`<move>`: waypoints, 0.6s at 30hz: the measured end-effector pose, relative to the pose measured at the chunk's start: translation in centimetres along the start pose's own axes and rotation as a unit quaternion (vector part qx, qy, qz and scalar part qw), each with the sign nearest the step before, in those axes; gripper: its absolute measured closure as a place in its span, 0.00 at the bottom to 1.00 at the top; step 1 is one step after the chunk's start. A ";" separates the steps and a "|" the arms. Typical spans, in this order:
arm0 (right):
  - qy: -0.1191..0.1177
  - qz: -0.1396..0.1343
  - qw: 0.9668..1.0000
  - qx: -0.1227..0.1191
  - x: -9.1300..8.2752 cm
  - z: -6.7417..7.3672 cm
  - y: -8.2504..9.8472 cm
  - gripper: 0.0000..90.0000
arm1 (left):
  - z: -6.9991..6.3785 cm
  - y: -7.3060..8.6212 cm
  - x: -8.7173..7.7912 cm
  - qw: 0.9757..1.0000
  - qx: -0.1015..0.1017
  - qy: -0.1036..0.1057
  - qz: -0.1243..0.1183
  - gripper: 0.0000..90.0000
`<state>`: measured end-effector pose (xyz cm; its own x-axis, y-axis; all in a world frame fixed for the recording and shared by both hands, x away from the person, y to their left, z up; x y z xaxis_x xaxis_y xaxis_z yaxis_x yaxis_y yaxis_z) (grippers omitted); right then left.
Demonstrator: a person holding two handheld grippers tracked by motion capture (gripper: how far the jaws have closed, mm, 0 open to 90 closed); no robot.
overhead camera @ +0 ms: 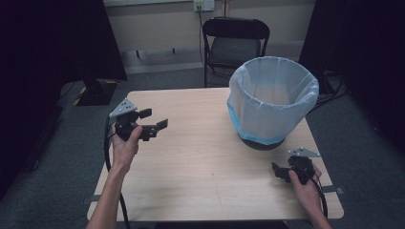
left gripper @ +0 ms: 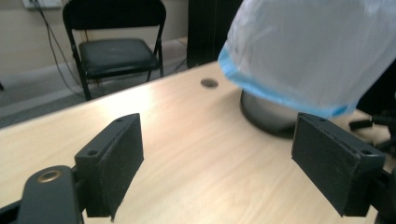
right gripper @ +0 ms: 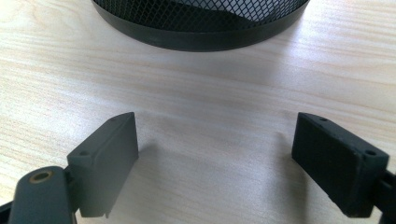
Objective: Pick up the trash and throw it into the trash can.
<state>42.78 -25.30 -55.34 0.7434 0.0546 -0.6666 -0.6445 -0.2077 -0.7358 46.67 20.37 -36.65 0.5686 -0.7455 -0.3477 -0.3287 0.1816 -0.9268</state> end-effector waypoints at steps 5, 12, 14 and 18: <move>0.000 0.000 1.000 0.000 0.0 0.0 0.0 0.15 | -0.1 3.3 -1.6 1.000 -0.004 -0.016 0.019 0.19; 0.000 0.000 1.000 0.001 0.0 0.0 0.0 0.15 | 0.7 7.1 -2.5 0.999 -0.022 -0.023 0.038 0.19; 0.000 0.000 1.000 0.000 0.0 0.0 0.0 0.15 | 1.0 9.0 -2.7 0.998 -0.036 -0.030 0.047 0.19; 0.000 0.000 1.000 0.001 0.0 0.0 0.0 0.15 | 1.0 10.6 -2.7 0.997 -0.042 -0.033 0.062 0.19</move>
<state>42.78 -25.30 -55.34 0.7435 0.0538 -0.6666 -0.6448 -0.2067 -0.7359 42.37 24.94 -45.65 0.5665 -0.6767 -0.4702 -0.4600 0.2138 -0.8618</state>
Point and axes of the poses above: each handheld gripper's, and its own axes: x roughly forward along the jaws, y roughly out of its underside, z roughly to its left, the point moved 8 cm from there along x, roughly forward along the jaws, and after that the axes turned 9 degrees about y, right-handed, at the moved point
